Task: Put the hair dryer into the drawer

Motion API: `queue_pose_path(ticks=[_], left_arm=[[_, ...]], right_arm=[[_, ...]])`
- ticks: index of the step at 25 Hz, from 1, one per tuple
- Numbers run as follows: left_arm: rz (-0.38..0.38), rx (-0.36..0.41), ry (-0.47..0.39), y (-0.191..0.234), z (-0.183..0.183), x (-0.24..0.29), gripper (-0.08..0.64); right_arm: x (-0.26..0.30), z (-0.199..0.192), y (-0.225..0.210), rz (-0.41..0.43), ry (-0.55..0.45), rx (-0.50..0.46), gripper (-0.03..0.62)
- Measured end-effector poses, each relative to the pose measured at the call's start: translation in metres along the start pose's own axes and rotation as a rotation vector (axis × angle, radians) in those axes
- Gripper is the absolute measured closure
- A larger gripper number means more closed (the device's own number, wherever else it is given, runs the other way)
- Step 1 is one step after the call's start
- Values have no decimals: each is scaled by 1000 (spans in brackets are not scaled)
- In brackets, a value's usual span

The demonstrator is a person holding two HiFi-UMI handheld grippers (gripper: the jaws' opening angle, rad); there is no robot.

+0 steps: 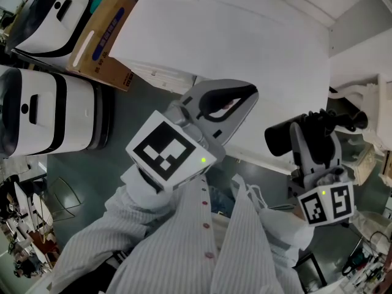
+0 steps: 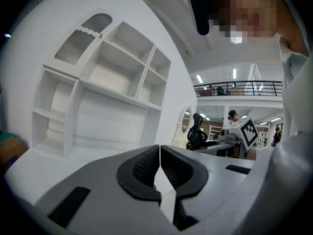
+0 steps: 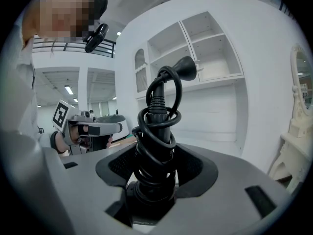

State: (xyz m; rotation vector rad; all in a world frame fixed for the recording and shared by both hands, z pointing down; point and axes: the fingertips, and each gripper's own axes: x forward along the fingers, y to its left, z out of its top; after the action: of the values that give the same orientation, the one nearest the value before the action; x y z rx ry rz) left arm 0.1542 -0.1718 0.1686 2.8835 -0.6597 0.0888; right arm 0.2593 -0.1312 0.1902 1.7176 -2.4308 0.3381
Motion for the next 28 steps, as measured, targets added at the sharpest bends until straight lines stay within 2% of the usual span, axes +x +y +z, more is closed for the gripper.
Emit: queue_pose_path(ticks=[5, 14, 20, 28], left_arm=[[9, -15, 23, 3, -17, 3, 548], [41, -41, 109, 16, -69, 9, 548], [65, -46, 141, 23, -100, 17, 548], [79, -70, 177, 31, -146, 30, 548]], right_arm=[[4, -15, -6, 16, 42, -2, 365], [23, -62, -20, 44, 145, -24, 364], [36, -108, -20, 67, 233, -52, 365], [50, -174, -31, 84, 352, -37, 364]])
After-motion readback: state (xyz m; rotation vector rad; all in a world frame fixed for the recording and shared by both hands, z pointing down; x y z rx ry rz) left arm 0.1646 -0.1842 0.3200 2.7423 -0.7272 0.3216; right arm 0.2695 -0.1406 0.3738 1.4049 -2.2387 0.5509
